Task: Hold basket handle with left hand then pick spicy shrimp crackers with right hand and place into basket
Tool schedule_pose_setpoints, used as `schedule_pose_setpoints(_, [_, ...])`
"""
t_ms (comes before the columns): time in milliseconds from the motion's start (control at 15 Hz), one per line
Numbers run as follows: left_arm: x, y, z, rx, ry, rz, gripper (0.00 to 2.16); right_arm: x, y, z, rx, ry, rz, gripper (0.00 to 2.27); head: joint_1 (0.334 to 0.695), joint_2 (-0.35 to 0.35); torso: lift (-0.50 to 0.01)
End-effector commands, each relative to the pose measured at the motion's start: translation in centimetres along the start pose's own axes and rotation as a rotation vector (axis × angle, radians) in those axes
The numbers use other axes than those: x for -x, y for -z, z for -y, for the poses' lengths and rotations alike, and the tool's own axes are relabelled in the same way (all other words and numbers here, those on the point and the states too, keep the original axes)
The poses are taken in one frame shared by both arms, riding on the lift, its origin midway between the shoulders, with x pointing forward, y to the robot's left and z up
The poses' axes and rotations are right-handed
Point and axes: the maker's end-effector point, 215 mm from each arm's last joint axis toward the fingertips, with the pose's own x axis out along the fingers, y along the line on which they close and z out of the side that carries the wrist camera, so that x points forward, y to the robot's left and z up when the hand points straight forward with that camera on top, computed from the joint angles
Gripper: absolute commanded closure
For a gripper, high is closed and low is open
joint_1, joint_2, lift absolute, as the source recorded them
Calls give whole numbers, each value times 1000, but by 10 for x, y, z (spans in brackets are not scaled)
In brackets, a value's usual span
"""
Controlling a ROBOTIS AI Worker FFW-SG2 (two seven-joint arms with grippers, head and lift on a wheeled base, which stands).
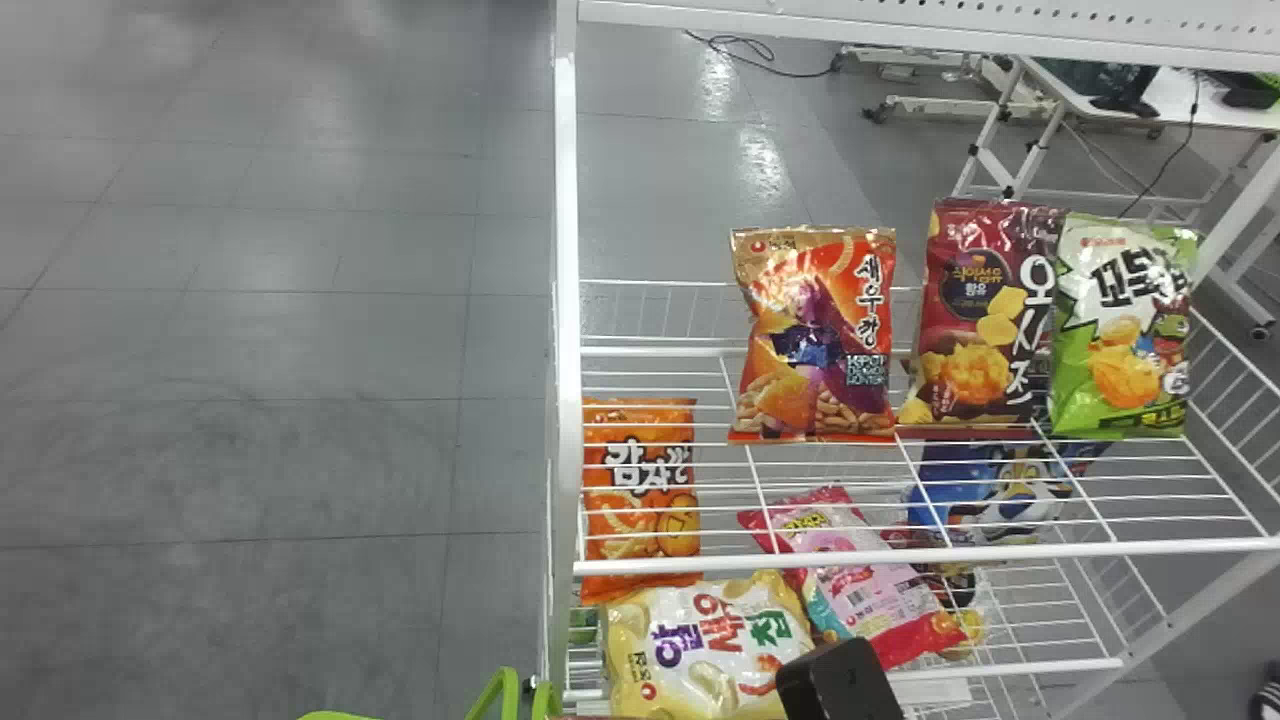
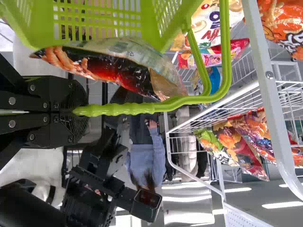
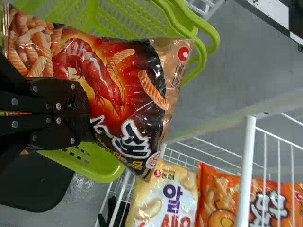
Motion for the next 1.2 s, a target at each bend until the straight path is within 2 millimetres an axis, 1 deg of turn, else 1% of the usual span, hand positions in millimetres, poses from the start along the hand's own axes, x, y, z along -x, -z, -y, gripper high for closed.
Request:
schedule_pose_setpoints(0, [0, 1, 0, 2, 0, -1, 1895, -5, 5, -11, 15, -20, -17, 2169, 695, -103, -37])
schedule_pose_setpoints(200, [-1, 1, -1, 2, -3, -1, 1895, -10, 10, -28, 31, -53, -33, 2169, 695, -60, -37])
schedule_pose_setpoints(267, [-1, 2, -1, 2, -5, -2, 1895, -12, 12, -31, 33, -57, -41, 2169, 695, -48, -37])
schedule_pose_setpoints(333, [-1, 1, 0, 1, -3, -1, 1895, -15, 13, -29, 32, -50, -45, 2169, 695, -18, -37])
schedule_pose_setpoints(467, [0, 2, -1, 0, -6, -2, 1895, -22, 13, -24, 29, -41, -57, 2169, 695, -5, -37])
schedule_pose_setpoints(533, [0, 2, -1, 0, -6, -2, 1895, -26, 16, -21, 25, -34, -69, 2169, 695, -4, -37])
schedule_pose_setpoints(600, [0, 2, -1, 0, -7, -3, 1895, -30, 15, -17, 19, -23, -71, 2148, 695, -5, -37])
schedule_pose_setpoints(667, [0, 2, -1, 0, -5, -3, 1895, -34, 10, -13, 13, -17, -70, 1966, 695, -11, -37])
schedule_pose_setpoints(733, [0, 2, -1, -1, -6, -4, 1895, -37, 12, -13, 12, -20, -78, 1804, 695, -13, -37])
schedule_pose_setpoints(800, [0, 2, -1, 0, -7, -3, 1895, -38, 12, -13, 13, -20, -80, 1754, 695, -14, -37])
schedule_pose_setpoints(933, [0, 2, -1, 0, -7, -4, 1895, -42, 8, -12, 15, -26, -83, 1754, 695, -11, -37])
schedule_pose_setpoints(1000, [0, 1, -1, -2, -7, -4, 1895, -46, 11, -16, 11, -48, -94, 1609, 695, -11, -37])
schedule_pose_setpoints(1133, [0, 1, -1, -2, -7, -4, 1895, -47, 12, -24, 9, -77, -98, 883, 695, 0, -37])
